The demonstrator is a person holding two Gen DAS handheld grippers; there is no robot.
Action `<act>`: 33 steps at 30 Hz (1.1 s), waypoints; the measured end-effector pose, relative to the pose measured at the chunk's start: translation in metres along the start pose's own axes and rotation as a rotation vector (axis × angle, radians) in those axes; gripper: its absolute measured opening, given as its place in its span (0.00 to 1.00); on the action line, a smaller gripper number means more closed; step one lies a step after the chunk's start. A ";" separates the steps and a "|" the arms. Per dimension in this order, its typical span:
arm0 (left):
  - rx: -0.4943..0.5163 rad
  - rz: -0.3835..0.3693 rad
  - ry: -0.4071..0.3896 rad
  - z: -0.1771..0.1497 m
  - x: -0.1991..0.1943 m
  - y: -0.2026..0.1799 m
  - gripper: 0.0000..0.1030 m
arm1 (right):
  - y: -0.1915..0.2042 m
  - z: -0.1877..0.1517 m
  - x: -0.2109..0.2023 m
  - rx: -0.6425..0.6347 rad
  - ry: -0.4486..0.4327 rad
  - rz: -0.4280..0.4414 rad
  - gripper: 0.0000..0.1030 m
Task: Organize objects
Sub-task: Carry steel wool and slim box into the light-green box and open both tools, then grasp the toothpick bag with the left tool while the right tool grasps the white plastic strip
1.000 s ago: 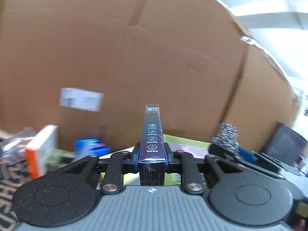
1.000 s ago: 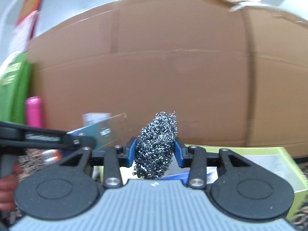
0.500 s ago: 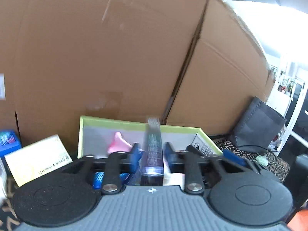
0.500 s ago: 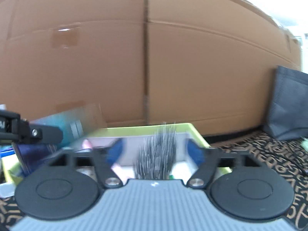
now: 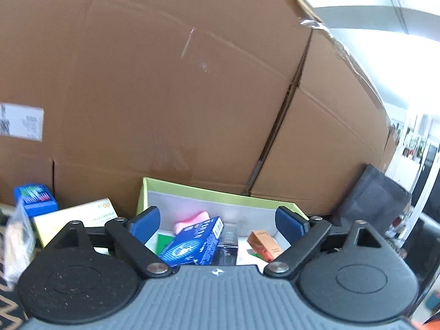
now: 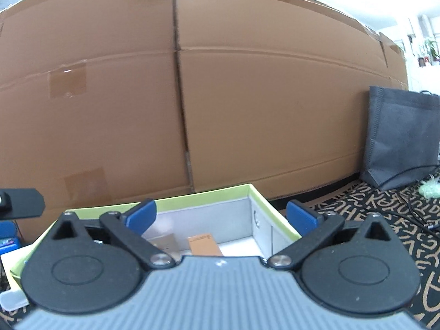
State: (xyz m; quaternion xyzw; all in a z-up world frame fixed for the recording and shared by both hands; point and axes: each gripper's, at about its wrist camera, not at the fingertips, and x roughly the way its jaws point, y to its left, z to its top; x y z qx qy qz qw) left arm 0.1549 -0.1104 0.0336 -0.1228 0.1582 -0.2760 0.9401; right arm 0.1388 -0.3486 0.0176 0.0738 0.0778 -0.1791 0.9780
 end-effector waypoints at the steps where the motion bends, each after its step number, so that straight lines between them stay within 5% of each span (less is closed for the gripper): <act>1: 0.016 0.005 -0.008 -0.001 -0.004 0.000 0.92 | 0.005 0.001 -0.004 -0.008 -0.003 0.003 1.00; 7: 0.056 0.066 -0.035 -0.004 -0.031 0.012 0.94 | 0.013 0.002 -0.011 0.001 -0.012 0.045 1.00; 16: 0.026 0.329 -0.032 -0.013 -0.071 0.077 0.96 | 0.039 0.004 -0.030 -0.030 -0.061 0.173 1.00; 23: -0.093 0.459 0.036 -0.027 -0.095 0.143 0.96 | 0.084 -0.004 -0.060 -0.166 -0.122 0.407 1.00; 27: -0.139 0.472 0.051 -0.027 -0.097 0.163 0.95 | 0.118 -0.017 -0.073 -0.290 -0.077 0.592 1.00; 29: -0.156 0.451 0.055 -0.025 -0.095 0.166 0.95 | 0.133 -0.023 -0.080 -0.324 -0.020 0.700 0.77; 33: -0.156 0.407 0.073 -0.022 -0.080 0.163 0.95 | 0.159 -0.040 -0.086 -0.425 0.113 0.823 0.61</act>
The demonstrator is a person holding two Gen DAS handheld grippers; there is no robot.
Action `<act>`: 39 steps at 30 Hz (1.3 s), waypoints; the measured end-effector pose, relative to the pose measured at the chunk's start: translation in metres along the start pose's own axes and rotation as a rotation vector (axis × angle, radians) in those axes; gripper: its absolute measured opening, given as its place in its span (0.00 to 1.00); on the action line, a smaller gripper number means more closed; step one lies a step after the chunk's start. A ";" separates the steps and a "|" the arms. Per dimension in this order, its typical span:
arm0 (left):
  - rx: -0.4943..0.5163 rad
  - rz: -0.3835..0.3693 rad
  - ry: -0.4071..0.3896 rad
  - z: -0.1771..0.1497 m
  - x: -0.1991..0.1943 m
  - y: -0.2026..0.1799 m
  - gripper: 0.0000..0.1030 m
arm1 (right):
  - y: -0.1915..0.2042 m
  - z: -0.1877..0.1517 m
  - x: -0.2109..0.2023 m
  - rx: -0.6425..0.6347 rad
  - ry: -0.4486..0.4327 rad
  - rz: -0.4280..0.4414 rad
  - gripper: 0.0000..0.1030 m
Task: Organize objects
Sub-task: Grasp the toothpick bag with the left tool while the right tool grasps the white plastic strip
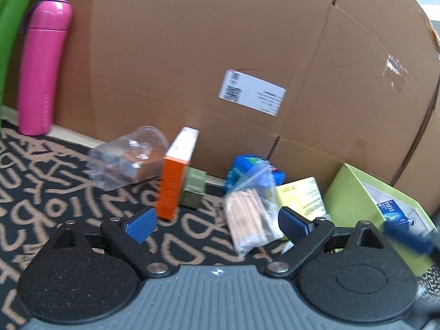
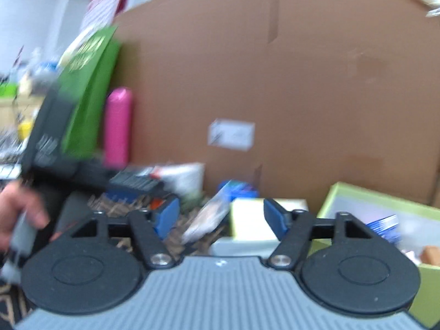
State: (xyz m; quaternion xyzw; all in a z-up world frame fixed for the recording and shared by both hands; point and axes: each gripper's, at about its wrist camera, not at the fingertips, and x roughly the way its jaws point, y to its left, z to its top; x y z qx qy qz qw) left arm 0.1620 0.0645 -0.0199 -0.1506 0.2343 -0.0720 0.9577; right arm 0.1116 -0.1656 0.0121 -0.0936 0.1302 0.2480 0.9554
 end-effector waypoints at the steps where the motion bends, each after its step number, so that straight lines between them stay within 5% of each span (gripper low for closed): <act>1: 0.008 -0.009 0.005 0.000 0.005 -0.004 0.95 | 0.005 -0.003 0.004 -0.015 0.038 0.003 0.60; 8: -0.013 -0.005 0.106 -0.005 0.056 -0.017 0.89 | 0.005 -0.013 0.027 -0.006 0.173 -0.003 0.59; 10: 0.041 0.006 0.093 -0.007 0.061 -0.020 0.59 | 0.005 -0.014 0.030 -0.002 0.187 -0.004 0.59; 11: 0.063 -0.007 0.114 -0.006 0.062 -0.020 0.32 | 0.005 -0.014 0.031 0.000 0.191 -0.006 0.59; 13: 0.098 -0.022 0.127 -0.008 0.055 -0.017 0.27 | 0.005 -0.014 0.032 0.000 0.195 -0.008 0.59; 22: -0.001 0.008 0.097 -0.020 0.002 0.020 0.23 | 0.014 -0.009 0.056 0.021 0.223 -0.088 0.63; 27: -0.016 0.013 0.094 -0.019 0.004 0.027 0.23 | 0.032 0.008 0.097 -0.032 0.247 -0.242 0.64; 28: -0.016 0.010 0.097 -0.019 0.004 0.027 0.23 | 0.034 0.009 0.106 -0.057 0.264 -0.268 0.62; 32: -0.057 -0.019 0.111 -0.016 0.000 0.033 0.23 | 0.032 -0.002 0.110 -0.115 0.358 -0.311 0.23; 39: -0.059 -0.091 0.117 -0.019 -0.004 0.019 0.23 | 0.016 -0.030 0.028 -0.029 0.375 -0.305 0.20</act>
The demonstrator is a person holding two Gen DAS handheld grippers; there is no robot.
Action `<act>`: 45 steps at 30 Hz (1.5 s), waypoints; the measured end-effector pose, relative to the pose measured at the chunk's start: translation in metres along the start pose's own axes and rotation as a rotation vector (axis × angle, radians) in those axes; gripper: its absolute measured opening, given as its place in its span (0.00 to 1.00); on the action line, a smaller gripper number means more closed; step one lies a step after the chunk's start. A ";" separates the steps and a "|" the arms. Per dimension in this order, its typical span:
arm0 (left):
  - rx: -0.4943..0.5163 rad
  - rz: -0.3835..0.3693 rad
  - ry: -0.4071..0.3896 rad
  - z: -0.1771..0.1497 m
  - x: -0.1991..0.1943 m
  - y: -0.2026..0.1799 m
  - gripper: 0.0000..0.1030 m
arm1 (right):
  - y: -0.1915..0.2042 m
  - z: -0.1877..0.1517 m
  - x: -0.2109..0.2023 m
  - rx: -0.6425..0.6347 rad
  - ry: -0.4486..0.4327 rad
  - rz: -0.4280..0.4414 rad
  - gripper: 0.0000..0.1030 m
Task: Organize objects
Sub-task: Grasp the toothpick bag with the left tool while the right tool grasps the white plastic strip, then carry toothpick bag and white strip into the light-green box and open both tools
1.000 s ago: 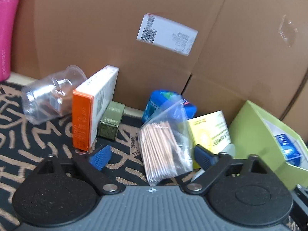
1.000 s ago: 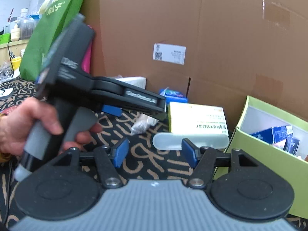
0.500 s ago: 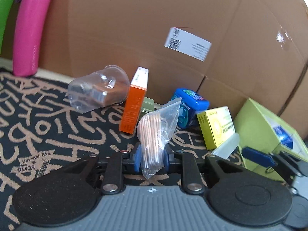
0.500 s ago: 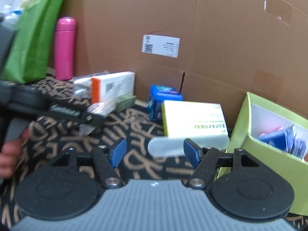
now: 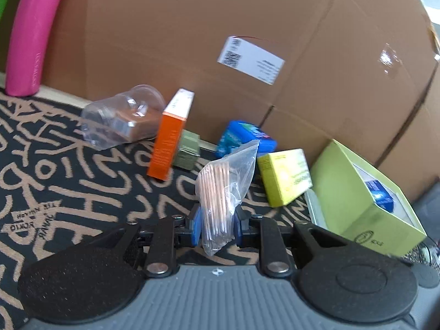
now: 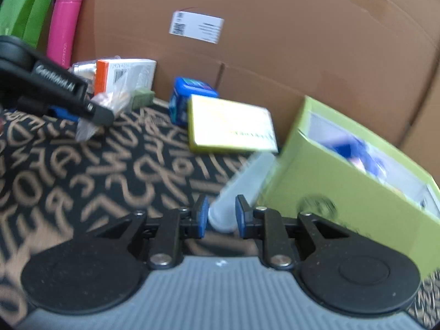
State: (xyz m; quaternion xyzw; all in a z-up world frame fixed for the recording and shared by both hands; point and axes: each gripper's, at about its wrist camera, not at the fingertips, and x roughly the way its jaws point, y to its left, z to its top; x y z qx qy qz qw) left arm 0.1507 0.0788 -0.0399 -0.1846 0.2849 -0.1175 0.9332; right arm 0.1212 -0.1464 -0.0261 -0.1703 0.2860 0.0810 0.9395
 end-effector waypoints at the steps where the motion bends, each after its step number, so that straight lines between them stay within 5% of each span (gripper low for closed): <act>1: 0.005 -0.005 0.000 -0.001 -0.001 -0.002 0.23 | -0.004 -0.005 -0.005 0.014 0.014 0.015 0.19; 4: 0.008 -0.018 0.006 -0.003 -0.001 -0.005 0.23 | -0.006 -0.010 -0.019 0.037 0.019 0.057 0.22; 7: -0.002 -0.009 0.022 -0.002 0.002 -0.004 0.24 | -0.013 -0.003 -0.015 0.118 0.008 0.091 0.56; 10: -0.007 -0.008 0.044 -0.002 0.006 -0.002 0.30 | -0.018 0.009 0.000 0.209 0.000 0.114 0.57; 12: -0.010 -0.004 0.043 -0.002 0.005 -0.002 0.49 | -0.023 0.016 0.016 0.263 0.020 0.104 0.57; 14: 0.001 0.006 0.019 -0.002 0.003 -0.003 0.62 | -0.025 0.017 0.027 0.272 0.046 0.108 0.36; 15: 0.013 0.019 0.009 -0.002 0.002 -0.005 0.67 | -0.026 0.017 0.025 0.266 0.032 0.122 0.36; 23: 0.069 0.052 0.002 -0.003 0.004 -0.013 0.75 | -0.011 -0.019 -0.037 -0.002 0.016 0.230 0.31; 29: 0.130 0.075 0.000 0.001 0.015 -0.022 0.81 | -0.008 -0.009 -0.032 0.005 -0.008 0.201 0.42; 32: 0.122 0.073 -0.001 0.005 0.022 -0.022 0.74 | -0.008 0.003 -0.016 0.055 -0.009 0.213 0.42; 35: 0.184 0.055 0.032 0.006 0.024 -0.026 0.36 | -0.010 0.012 0.005 0.086 -0.002 0.190 0.42; 38: 0.213 0.061 0.040 0.004 0.023 -0.029 0.37 | -0.014 0.010 0.017 0.121 0.013 0.218 0.38; 41: 0.208 0.049 0.041 0.004 0.023 -0.031 0.49 | -0.015 0.007 0.016 0.124 0.006 0.239 0.31; 44: 0.208 0.044 0.041 0.004 0.021 -0.030 0.25 | -0.013 0.007 0.014 0.120 -0.012 0.255 0.26; 45: 0.200 0.031 0.042 0.004 0.018 -0.028 0.23 | -0.014 0.007 0.013 0.123 -0.026 0.260 0.26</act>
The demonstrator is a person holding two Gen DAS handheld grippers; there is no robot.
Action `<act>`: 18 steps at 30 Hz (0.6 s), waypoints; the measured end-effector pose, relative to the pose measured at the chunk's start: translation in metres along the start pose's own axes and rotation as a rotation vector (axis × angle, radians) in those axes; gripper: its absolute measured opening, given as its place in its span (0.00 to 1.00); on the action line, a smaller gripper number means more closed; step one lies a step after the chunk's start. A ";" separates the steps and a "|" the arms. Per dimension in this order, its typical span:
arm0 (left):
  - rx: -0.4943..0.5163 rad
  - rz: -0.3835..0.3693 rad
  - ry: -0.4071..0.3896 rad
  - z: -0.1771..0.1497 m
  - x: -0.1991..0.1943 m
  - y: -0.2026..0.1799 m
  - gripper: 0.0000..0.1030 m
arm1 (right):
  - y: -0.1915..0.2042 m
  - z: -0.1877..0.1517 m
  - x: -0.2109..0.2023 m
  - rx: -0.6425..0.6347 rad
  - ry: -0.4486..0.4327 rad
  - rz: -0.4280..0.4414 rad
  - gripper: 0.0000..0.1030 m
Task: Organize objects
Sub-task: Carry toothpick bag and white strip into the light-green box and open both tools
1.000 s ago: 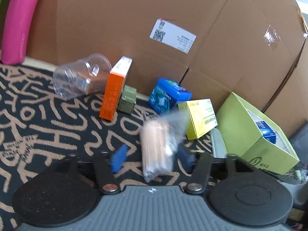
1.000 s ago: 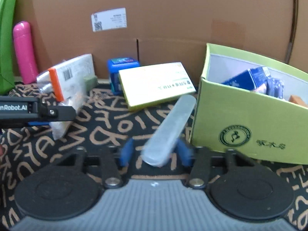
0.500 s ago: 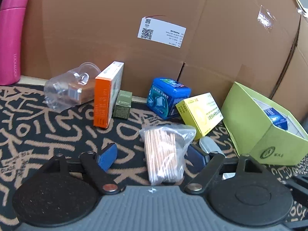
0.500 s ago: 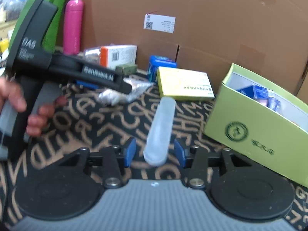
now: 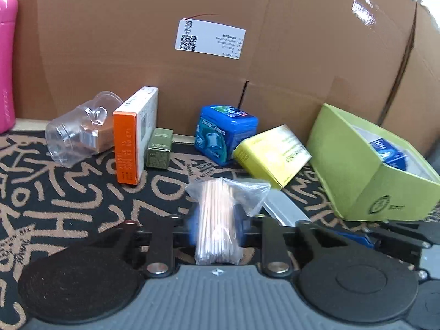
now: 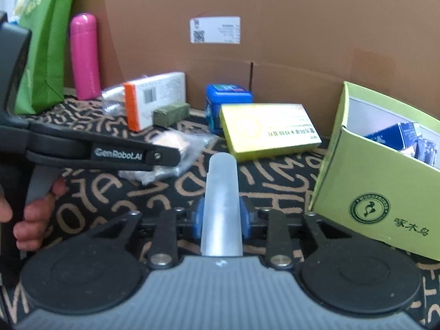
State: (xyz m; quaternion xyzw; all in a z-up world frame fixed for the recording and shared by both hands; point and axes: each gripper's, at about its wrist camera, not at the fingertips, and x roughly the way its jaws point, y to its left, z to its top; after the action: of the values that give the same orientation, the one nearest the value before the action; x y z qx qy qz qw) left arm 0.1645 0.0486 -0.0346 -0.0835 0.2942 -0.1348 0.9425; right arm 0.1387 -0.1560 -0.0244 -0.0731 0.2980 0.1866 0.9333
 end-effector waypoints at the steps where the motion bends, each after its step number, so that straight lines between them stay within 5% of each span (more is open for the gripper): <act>1: -0.005 -0.003 0.001 -0.001 -0.002 0.002 0.23 | -0.001 0.000 -0.004 0.006 -0.024 0.000 0.26; 9: -0.058 0.023 -0.080 0.000 -0.026 0.001 0.21 | -0.022 0.004 -0.035 0.071 -0.197 0.068 0.26; 13: -0.040 -0.009 -0.146 0.011 -0.041 -0.020 0.21 | -0.037 0.011 -0.063 0.096 -0.315 0.076 0.26; 18: 0.004 -0.086 -0.126 0.032 -0.037 -0.068 0.21 | -0.064 0.019 -0.095 0.144 -0.445 0.026 0.26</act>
State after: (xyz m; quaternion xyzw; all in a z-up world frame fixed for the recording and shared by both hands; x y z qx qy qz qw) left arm 0.1400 -0.0028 0.0269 -0.1024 0.2303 -0.1703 0.9526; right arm 0.1022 -0.2393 0.0486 0.0403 0.0984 0.1885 0.9763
